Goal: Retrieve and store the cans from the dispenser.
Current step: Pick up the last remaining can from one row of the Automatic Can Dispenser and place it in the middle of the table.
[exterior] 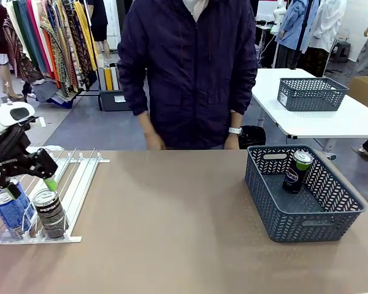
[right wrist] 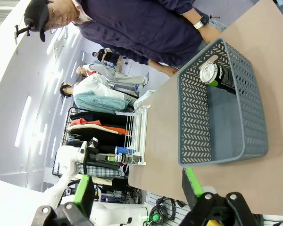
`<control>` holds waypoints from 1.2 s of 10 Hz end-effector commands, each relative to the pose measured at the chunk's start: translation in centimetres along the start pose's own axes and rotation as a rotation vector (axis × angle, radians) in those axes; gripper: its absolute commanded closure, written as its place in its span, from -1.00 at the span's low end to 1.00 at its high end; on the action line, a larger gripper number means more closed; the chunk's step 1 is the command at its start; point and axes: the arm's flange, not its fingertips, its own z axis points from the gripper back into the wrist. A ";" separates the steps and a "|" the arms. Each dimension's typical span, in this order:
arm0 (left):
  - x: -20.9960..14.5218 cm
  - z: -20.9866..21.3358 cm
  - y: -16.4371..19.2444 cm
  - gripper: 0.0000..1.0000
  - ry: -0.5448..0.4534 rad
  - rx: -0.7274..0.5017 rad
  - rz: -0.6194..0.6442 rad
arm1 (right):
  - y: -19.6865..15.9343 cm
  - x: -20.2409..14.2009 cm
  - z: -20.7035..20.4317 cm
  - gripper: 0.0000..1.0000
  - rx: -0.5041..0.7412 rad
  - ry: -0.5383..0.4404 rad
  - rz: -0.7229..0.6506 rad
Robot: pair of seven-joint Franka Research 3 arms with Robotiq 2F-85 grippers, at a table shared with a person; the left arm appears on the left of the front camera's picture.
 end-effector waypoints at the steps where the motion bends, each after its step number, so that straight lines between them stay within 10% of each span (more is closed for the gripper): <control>1: -0.2 -1.7 -0.2 -1.00 -0.030 -0.018 -0.018 | 0.1 0.2 0.1 -1.00 0.022 -0.008 0.025; 12: 1.1 -5.4 -0.5 -1.00 -0.010 0.108 0.022 | 0.1 0.2 0.1 -1.00 0.022 -0.008 0.025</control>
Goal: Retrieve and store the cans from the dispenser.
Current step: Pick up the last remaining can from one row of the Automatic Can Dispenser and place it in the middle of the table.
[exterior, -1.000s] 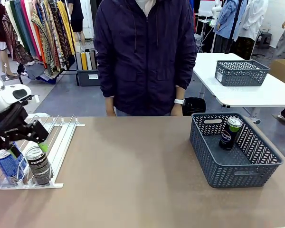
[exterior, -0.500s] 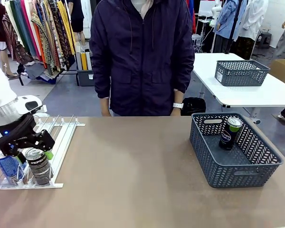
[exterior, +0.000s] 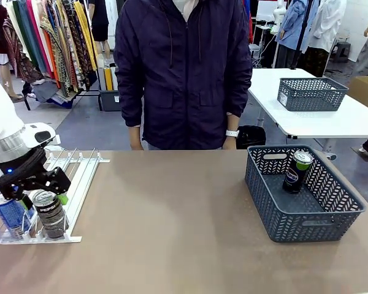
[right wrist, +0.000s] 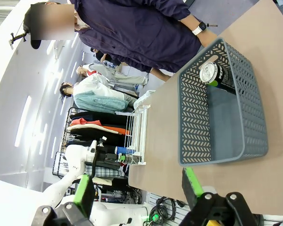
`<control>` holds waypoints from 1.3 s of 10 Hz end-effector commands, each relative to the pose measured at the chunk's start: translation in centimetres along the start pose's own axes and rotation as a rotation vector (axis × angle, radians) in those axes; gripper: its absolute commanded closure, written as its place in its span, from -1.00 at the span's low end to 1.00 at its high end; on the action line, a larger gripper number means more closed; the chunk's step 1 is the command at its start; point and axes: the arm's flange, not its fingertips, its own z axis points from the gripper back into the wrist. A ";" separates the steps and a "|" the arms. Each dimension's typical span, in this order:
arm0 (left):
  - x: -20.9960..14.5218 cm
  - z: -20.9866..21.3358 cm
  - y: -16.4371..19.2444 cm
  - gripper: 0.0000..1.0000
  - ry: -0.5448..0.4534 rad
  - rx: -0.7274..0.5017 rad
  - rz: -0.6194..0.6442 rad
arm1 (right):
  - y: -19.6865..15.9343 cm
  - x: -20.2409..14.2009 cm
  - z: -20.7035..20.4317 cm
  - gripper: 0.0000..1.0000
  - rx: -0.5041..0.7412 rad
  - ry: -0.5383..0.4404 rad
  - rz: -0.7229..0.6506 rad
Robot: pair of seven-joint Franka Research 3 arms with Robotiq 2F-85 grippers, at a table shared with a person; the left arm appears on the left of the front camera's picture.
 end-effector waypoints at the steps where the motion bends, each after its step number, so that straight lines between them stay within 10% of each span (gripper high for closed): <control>1: -0.2 -0.3 -0.2 -0.68 -0.007 0.027 0.023 | 0.1 0.2 0.1 -1.00 0.022 -0.008 0.025; 2: -0.1 -0.4 -0.3 0.48 -0.013 0.031 0.015 | 0.1 0.2 0.1 -1.00 0.022 -0.008 0.025; 3: 0.0 -0.4 -0.5 1.00 -0.013 0.041 0.011 | 0.1 0.2 0.1 -1.00 0.022 -0.008 0.025; 9: -0.5 1.4 -0.8 1.00 -0.039 0.069 0.016 | 0.1 0.2 0.1 -1.00 0.022 -0.008 0.025; 13: -3.3 15.4 -0.9 1.00 -0.213 0.094 0.019 | 0.1 0.2 0.1 -1.00 0.022 -0.008 0.025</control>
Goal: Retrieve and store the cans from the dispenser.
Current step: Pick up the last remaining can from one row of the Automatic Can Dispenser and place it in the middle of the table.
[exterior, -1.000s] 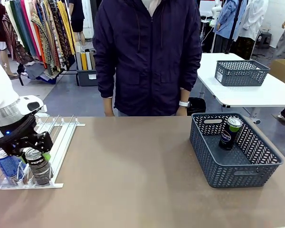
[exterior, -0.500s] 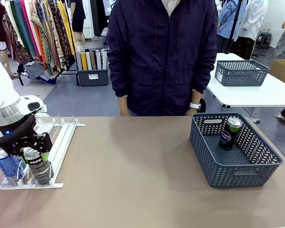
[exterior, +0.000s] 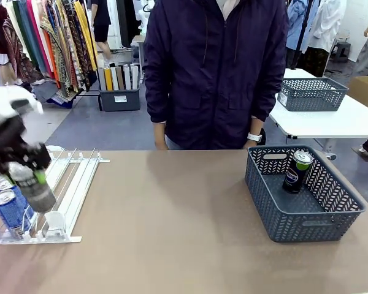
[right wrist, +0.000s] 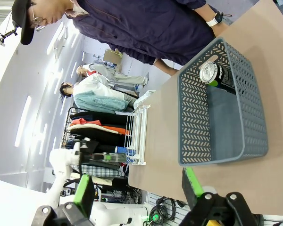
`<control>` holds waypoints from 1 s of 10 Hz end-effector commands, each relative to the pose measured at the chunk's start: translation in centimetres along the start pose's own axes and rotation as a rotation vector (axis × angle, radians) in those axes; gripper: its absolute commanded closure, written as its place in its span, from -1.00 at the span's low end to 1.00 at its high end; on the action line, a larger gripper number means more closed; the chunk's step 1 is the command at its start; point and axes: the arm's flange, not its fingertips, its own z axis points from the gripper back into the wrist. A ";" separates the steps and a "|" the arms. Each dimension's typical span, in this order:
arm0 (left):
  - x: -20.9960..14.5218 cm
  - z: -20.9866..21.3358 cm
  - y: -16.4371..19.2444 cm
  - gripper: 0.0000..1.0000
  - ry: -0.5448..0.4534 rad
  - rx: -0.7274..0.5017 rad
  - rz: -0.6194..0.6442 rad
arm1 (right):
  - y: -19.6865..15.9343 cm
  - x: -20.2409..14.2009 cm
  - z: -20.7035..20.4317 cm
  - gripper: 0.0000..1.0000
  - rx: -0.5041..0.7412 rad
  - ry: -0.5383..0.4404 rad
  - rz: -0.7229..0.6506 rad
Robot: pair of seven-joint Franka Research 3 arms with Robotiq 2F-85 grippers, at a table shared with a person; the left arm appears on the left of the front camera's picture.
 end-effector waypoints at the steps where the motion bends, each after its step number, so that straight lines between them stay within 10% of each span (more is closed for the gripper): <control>1: 0.4 7.1 0.3 1.00 -0.110 0.056 0.042 | 0.1 0.2 0.1 -1.00 0.022 -0.009 0.025; 10: -0.2 10.6 2.0 1.00 -0.136 0.027 0.076 | 0.1 0.2 0.1 -1.00 0.022 -0.009 0.025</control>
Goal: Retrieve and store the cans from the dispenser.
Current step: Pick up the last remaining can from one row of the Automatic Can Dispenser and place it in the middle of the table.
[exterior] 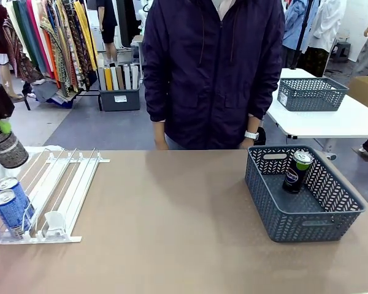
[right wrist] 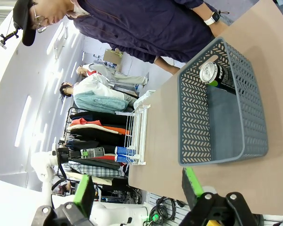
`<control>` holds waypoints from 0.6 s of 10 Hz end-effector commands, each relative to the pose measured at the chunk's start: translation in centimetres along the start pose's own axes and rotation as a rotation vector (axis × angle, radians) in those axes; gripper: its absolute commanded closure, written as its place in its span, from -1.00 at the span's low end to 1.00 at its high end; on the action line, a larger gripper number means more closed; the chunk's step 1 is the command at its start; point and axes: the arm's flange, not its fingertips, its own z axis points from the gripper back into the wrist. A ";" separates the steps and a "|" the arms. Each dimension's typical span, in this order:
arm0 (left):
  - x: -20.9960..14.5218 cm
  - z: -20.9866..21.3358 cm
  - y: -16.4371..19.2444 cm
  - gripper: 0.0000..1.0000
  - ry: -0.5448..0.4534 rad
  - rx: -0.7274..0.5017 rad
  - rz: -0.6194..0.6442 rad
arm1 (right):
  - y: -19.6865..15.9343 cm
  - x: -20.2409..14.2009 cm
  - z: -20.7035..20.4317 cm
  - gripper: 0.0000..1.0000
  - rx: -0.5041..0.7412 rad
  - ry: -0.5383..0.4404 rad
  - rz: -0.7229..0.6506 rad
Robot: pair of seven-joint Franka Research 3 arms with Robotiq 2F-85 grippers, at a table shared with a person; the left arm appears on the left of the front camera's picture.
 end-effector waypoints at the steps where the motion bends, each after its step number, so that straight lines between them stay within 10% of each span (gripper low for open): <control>1: 1.3 -0.9 -2.8 1.00 -0.018 0.064 -0.090 | 0.1 0.2 0.1 -1.00 0.022 -0.009 0.025; 6: 9.9 -8.3 -26.7 1.00 -0.164 0.001 -0.510 | 0.1 0.2 0.1 -1.00 0.022 -0.009 0.025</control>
